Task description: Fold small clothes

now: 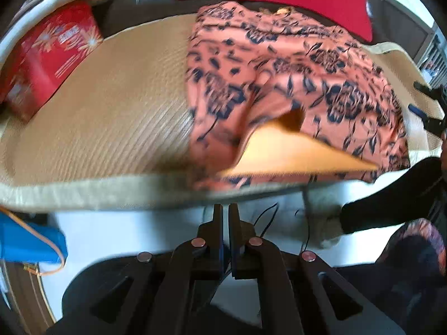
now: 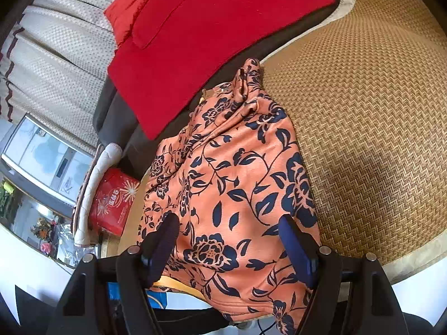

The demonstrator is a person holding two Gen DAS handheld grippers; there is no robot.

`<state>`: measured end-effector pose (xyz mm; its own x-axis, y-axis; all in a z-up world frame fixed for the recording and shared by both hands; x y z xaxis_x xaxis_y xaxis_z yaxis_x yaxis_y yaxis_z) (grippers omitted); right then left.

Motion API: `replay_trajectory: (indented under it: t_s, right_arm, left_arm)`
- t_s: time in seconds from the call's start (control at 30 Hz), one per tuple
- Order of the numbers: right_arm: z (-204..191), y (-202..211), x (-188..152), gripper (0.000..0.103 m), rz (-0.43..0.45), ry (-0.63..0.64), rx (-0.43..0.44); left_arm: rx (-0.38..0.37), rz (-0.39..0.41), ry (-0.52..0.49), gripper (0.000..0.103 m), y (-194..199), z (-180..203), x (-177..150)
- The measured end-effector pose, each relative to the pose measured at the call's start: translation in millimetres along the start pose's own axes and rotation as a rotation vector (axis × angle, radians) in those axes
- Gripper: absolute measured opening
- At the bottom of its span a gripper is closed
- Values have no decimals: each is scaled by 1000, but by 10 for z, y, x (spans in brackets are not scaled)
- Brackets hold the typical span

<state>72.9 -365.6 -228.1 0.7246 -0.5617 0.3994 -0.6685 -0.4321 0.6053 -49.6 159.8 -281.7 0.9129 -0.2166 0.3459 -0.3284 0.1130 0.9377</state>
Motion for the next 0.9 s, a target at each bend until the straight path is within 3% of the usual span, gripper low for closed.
replay_trajectory:
  t_s: [0.07, 0.13, 0.17, 0.23, 0.27, 0.3, 0.33, 0.43, 0.67, 0.73, 0.77, 0.8, 0.9]
  right_arm:
    - [15, -15, 2, 77, -5, -13, -2]
    - [19, -31, -3, 77, -15, -20, -4]
    - [20, -39, -2, 77, -20, -19, -7]
    - [7, -52, -7, 77, -29, -9, -19]
    - [-4, -53, -17, 77, -30, -2, -29]
    - [-15, -48, -26, 77, -28, 6, -38]
    - [-19, -48, -30, 77, -28, 9, -40]
    - [22, 1, -36, 77, -18, 1, -43]
    - [224, 90, -38, 77, -56, -61, -16]
    - [281, 106, -71, 77, -73, -71, -28]
    - [313, 116, -98, 77, -84, -70, -46]
    - [351, 126, -132, 77, -97, -66, -69]
    - [443, 123, -252, 77, -158, -63, -96]
  left_arm:
    - [21, 5, 14, 3, 78, -73, -40]
    - [27, 63, 29, 4, 209, -125, 33]
    - [28, 94, 30, 10, 264, -120, 87]
    - [46, 164, 38, 55, 356, -43, 237]
    - [56, 200, 29, 87, 384, 22, 298]
    - [88, 246, 7, 93, 405, 113, 350]
    - [118, 267, -23, 93, 396, 194, 378]
    - [162, 228, -151, 93, 239, 478, 421]
    - [290, 302, -257, 89, -36, 644, 573]
    - [260, 283, -270, 52, -122, 649, 650]
    - [230, 242, -268, 16, -188, 651, 691]
    - [209, 222, -261, 6, -204, 670, 697]
    - [106, 214, -305, 5, -160, 815, 611]
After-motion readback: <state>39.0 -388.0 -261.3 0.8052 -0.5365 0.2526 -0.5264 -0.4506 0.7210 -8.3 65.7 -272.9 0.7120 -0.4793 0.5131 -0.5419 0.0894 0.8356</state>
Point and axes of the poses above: each gripper's, at about its wrist camera, not at the fingertips, and y roughly against the way its jaws point, z to its right, x to its top, the point moved 2 cm from there along -y, roughly the way its jaws point, and after that the axes turned 2 degrees about y, right-handed, at the moved point
